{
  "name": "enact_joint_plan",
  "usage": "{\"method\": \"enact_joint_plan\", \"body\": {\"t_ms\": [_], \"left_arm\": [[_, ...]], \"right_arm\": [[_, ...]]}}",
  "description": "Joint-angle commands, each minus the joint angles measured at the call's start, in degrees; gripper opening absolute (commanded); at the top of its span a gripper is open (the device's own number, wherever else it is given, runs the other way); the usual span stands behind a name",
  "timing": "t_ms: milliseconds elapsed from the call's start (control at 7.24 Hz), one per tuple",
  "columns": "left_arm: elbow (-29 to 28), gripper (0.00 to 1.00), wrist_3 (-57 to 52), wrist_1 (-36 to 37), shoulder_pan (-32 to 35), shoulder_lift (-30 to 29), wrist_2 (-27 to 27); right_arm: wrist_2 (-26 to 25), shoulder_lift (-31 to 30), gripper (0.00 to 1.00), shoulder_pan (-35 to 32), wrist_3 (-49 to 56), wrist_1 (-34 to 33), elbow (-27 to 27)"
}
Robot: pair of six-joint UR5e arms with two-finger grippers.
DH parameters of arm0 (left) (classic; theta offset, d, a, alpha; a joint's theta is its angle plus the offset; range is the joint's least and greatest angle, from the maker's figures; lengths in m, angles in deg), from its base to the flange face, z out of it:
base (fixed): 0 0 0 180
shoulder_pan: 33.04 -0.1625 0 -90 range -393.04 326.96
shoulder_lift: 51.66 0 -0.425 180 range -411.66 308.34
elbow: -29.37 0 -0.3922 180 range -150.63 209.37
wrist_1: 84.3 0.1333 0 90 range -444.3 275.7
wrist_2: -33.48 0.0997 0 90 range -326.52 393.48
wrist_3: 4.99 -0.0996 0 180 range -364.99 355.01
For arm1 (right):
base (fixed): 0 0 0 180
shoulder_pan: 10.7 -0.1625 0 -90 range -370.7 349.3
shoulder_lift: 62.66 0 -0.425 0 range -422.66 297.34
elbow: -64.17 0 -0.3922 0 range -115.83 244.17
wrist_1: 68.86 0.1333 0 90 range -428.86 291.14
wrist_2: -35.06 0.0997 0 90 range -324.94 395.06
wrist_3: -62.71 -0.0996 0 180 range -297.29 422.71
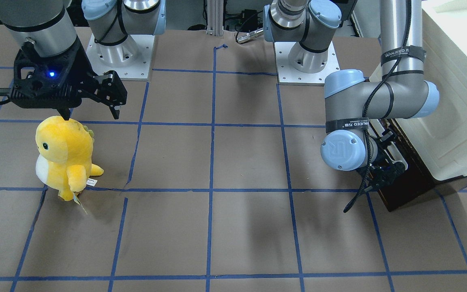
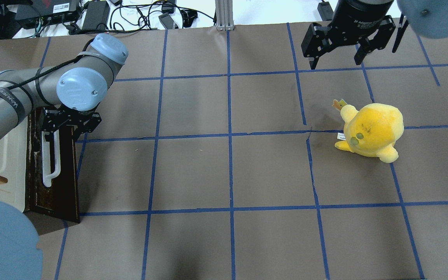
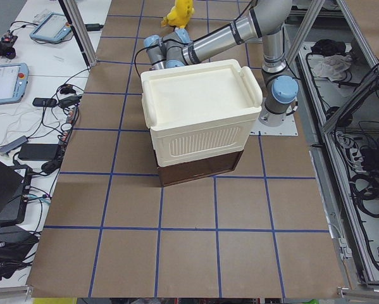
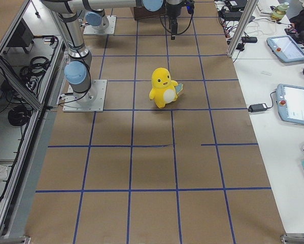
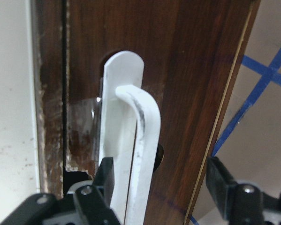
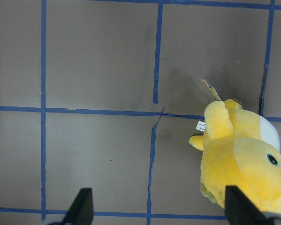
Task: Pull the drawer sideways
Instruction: 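Lower the left gripper around the white handle and close its fingers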
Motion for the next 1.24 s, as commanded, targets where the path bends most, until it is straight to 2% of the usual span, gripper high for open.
{"method": "enact_joint_plan", "body": {"t_ms": [0, 138, 1105], "left_arm": [[0.21, 0.72, 0.02, -0.65, -0.12, 0.28, -0.78], [0.21, 0.61, 0.02, -0.74, -0.12, 0.28, -0.78], [0.30, 0.60, -0.07, -2.15, -0.21, 0.20, -0.78]], "right_arm": [[-0.09, 0.00, 1.00, 0.00, -0.02, 0.00, 0.00], [-0.09, 0.00, 1.00, 0.00, -0.02, 0.00, 0.00], [0.00, 0.00, 1.00, 0.00, -0.02, 0.00, 0.00]]}}
